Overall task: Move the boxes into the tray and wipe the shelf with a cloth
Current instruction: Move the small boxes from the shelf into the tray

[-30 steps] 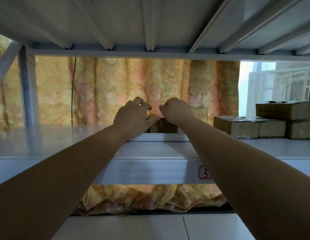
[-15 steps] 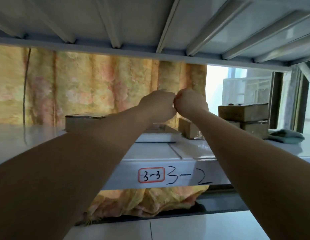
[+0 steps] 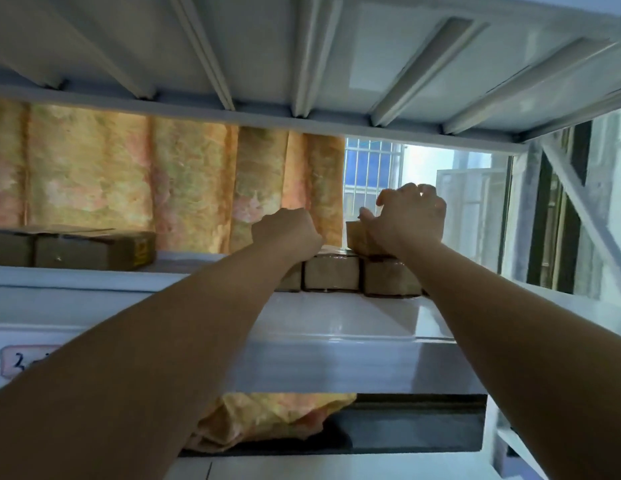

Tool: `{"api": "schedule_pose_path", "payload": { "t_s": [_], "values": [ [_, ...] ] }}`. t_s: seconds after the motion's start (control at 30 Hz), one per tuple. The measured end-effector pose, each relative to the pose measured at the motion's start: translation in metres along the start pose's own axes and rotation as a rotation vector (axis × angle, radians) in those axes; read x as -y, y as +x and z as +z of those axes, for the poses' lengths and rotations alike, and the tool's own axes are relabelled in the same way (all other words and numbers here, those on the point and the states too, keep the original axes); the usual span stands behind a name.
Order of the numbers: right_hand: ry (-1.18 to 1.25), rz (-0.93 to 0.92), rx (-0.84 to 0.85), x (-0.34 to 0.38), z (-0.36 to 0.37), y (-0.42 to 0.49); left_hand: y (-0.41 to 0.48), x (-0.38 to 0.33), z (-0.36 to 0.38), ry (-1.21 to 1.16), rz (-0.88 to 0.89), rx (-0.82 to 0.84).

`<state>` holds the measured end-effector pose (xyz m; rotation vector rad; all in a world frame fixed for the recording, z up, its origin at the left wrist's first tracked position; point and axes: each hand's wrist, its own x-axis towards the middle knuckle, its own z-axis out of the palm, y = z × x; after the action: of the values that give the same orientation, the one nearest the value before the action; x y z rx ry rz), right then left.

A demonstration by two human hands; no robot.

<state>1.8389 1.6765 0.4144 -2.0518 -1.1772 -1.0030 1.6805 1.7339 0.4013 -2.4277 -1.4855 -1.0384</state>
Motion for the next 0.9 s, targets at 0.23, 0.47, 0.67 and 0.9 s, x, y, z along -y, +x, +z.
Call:
{"api": "schedule_pose_path", "payload": {
  "t_s": [0.23, 0.47, 0.67, 0.9],
  "values": [
    [0.142, 0.039, 0.115, -0.01, 0.015, -0.006, 0.008, 0.017, 0.008, 0.098, -0.164, 0.175],
    [0.025, 0.06, 0.323, 0.004, 0.008, 0.0, 0.013, 0.028, 0.017, 0.048, -0.166, 0.23],
    [0.059, 0.14, 0.424, 0.013, 0.0, 0.016, 0.016, 0.03, 0.016, 0.052, -0.15, 0.232],
    [-0.002, 0.153, 0.354, 0.014, 0.016, 0.007, 0.029, 0.028, 0.008, -0.015, -0.135, 0.372]
  ]
}}
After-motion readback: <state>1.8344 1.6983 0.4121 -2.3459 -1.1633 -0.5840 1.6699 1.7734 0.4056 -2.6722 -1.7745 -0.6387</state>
